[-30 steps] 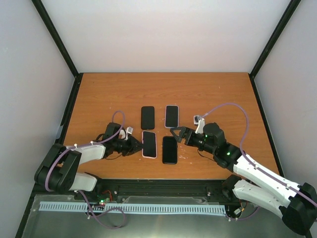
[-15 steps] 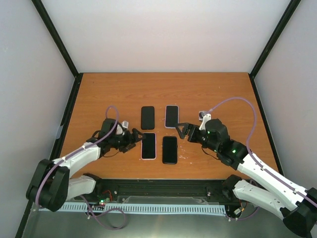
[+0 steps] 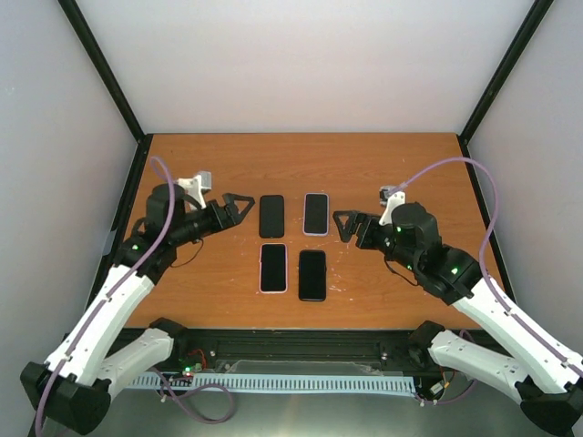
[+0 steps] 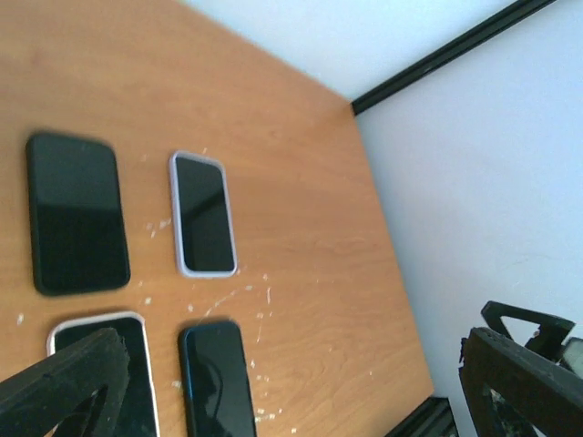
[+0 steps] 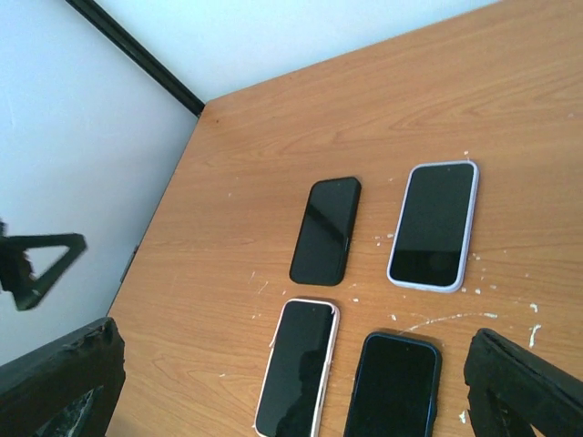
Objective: Put the phone into the phone case
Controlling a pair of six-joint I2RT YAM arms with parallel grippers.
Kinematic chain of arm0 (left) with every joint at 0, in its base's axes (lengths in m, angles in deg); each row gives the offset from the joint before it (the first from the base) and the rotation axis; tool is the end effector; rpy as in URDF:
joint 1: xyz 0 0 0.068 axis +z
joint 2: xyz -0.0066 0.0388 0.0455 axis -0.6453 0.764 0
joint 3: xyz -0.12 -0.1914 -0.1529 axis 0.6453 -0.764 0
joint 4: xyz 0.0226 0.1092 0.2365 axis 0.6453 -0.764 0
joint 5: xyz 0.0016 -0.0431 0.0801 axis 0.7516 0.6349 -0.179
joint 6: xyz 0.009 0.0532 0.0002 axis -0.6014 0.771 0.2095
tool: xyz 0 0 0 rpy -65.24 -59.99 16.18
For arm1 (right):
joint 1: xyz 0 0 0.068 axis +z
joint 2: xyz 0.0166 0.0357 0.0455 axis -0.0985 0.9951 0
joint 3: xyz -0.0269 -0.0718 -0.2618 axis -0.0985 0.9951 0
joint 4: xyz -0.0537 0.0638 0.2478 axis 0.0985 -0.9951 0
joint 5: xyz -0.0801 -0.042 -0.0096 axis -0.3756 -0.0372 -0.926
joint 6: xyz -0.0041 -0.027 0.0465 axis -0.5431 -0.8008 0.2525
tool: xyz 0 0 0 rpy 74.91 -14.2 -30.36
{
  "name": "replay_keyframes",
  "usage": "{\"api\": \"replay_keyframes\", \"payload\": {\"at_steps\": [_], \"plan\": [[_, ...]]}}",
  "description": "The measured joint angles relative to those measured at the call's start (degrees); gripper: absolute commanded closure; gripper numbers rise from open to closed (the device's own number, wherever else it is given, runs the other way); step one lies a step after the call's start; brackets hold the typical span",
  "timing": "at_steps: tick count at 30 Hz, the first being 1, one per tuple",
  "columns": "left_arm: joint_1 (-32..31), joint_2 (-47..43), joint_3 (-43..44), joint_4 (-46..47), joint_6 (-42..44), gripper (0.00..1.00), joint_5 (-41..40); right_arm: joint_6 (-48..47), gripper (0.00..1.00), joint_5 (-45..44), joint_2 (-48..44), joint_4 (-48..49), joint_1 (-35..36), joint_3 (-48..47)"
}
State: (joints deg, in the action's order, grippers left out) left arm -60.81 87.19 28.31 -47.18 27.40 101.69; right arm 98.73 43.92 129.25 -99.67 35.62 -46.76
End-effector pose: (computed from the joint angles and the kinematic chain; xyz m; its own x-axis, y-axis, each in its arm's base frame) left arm 0.1821 -0.0840 0.3207 -0.7640 -0.4084 -0.4996 0.1683 0.6213 -0.7653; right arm 0.1355 0.1155 0.3394 -0.6300 0.3050 -0.7142 -0.2643 0.7806 0.5664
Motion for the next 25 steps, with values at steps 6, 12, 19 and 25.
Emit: {"api": "replay_keyframes", "payload": {"at_steps": [6,12,19,25], "plan": [[0.0,-4.8,6.4,-3.6,4.5,0.00,-3.7,-2.6,0.00,-1.3,0.6,-5.7,0.0,-6.2],[0.0,-9.5,6.4,-3.7,5.8,0.01,-4.5,-3.3,0.00,-1.9,-1.2,-8.3,0.0,-6.9],[0.0,-12.5,4.2,-3.1,6.0,0.01,-4.0,-3.0,0.00,-2.6,-3.9,-8.5,0.0,-6.4],[0.0,-13.1,3.3,-1.9,6.0,0.00,-3.9,-2.7,0.00,-2.6,-3.8,-8.7,0.0,-5.2]]}}
